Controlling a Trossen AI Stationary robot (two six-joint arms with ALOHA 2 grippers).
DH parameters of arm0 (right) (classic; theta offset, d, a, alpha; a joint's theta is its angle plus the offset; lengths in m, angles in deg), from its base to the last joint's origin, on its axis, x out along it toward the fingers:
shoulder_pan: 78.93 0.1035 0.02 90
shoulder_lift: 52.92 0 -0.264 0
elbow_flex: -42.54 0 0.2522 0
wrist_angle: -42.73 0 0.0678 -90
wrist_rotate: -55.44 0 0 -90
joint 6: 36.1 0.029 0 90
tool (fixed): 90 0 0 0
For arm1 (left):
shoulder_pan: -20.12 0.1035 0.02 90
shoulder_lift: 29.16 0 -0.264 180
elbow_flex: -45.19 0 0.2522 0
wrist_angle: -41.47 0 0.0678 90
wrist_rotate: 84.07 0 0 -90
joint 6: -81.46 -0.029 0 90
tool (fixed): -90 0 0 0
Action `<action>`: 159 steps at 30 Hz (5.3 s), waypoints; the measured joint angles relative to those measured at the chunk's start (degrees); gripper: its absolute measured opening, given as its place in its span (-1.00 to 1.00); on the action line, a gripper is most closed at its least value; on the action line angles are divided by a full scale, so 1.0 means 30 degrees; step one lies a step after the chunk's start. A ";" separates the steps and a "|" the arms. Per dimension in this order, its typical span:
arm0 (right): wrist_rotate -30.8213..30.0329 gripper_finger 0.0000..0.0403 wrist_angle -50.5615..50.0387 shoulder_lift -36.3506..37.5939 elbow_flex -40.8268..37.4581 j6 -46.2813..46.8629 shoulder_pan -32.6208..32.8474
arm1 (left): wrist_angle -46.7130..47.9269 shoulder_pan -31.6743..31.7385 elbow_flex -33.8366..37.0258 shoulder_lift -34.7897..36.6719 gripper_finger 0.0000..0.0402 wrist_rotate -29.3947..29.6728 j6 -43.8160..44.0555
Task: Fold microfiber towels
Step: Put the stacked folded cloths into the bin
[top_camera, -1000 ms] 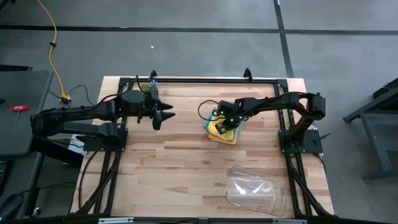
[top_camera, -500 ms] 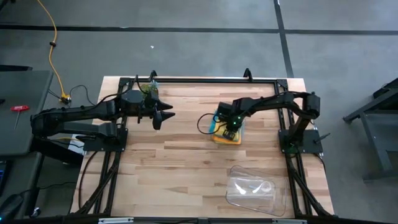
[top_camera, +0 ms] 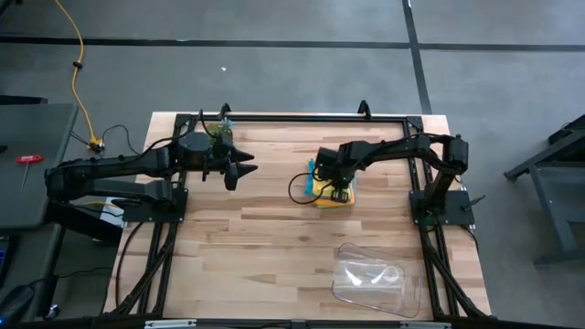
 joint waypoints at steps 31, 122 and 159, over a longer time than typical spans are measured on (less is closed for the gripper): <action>-0.0406 0.02 -0.3824 0.7715 -0.2055 1.5068 0.0061 | 0.0007 -0.0007 0.0000 0.0000 0.07 0.0000 0.0168; -0.1337 0.96 0.6410 0.8240 -0.8859 2.3198 -0.0612 | -0.0051 -0.0015 0.0007 0.0000 0.07 -0.0146 -0.0189; 0.2721 0.96 1.2712 0.9890 -1.1947 2.3020 -0.2652 | -0.0036 -0.0015 0.0007 0.0000 0.07 -0.0211 -0.0110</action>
